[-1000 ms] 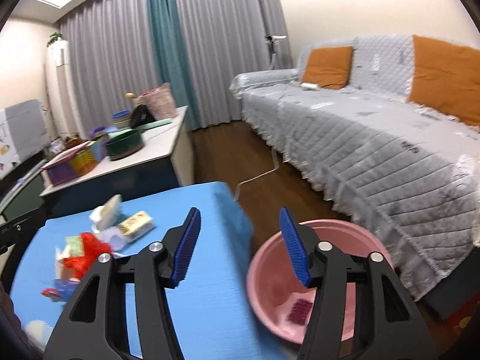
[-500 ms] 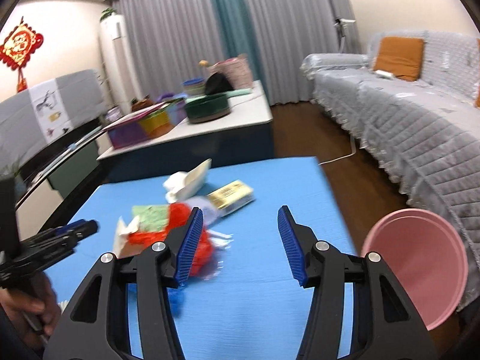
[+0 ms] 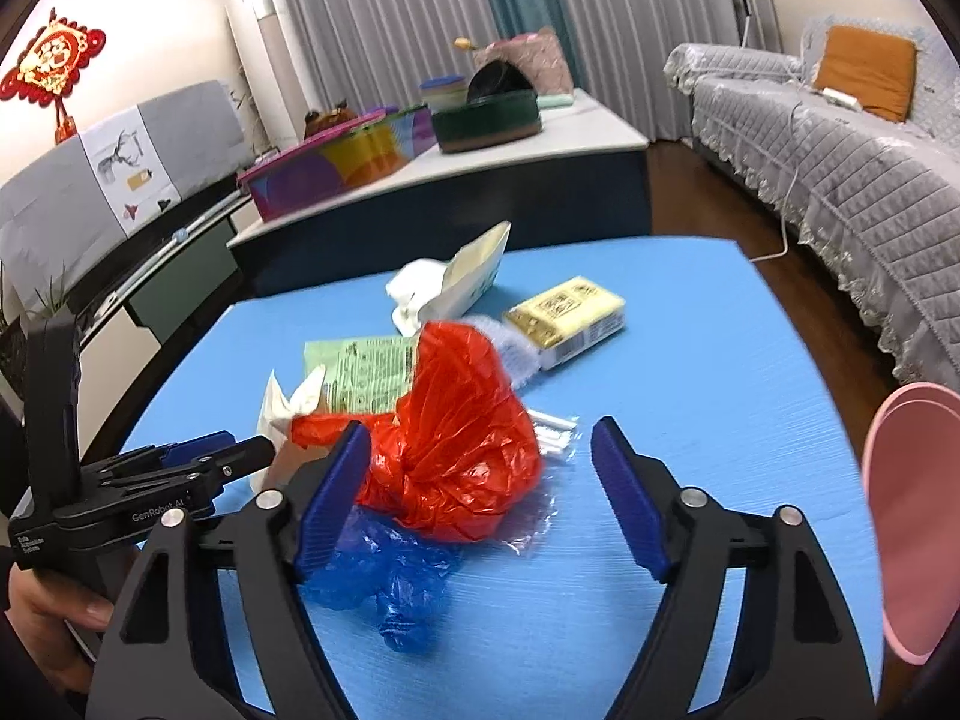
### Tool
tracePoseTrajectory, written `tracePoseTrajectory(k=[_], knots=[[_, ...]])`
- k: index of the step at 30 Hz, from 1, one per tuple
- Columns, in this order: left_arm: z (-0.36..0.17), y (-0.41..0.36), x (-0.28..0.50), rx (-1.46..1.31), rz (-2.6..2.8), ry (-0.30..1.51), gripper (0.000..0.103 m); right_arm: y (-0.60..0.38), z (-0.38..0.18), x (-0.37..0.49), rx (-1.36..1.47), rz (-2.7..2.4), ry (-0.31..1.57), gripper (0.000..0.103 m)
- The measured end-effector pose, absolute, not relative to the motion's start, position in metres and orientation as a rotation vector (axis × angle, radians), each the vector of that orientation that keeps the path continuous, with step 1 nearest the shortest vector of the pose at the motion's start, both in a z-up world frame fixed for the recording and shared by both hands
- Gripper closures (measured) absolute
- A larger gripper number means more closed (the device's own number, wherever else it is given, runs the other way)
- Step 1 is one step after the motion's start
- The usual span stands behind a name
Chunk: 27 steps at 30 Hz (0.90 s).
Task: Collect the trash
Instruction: 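Grasp the white paper with the left tool while the right tool grasps the red plastic bag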
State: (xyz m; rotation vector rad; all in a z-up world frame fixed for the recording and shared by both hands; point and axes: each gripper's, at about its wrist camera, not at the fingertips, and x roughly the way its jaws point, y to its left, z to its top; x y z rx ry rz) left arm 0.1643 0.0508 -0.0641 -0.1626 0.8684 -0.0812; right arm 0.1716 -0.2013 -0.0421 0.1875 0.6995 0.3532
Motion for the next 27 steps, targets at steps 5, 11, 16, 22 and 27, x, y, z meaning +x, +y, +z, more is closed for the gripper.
tracePoseTrajectory(k=[5, 11, 16, 22, 27], knots=[[-0.071, 0.044, 0.170, -0.128, -0.086, 0.902, 0.048, -0.193, -0.056, 0.183, 0.181, 0.371, 0.749, 0.024], [-0.072, 0.046, 0.174, -0.123, -0.083, 0.908, 0.070, -0.191, -0.063, 0.190, 0.184, 0.384, 0.770, 0.024], [-0.068, 0.049, 0.175, -0.121, -0.063, 0.899, 0.090, -0.190, -0.064, 0.190, 0.188, 0.415, 0.777, 0.040], [-0.057, 0.054, 0.170, -0.104, -0.023, 0.857, 0.095, -0.187, -0.060, 0.185, 0.166, 0.435, 0.767, 0.066], [-0.051, 0.057, 0.167, -0.106, -0.009, 0.833, 0.095, -0.189, -0.051, 0.180, 0.168, 0.449, 0.742, 0.101]])
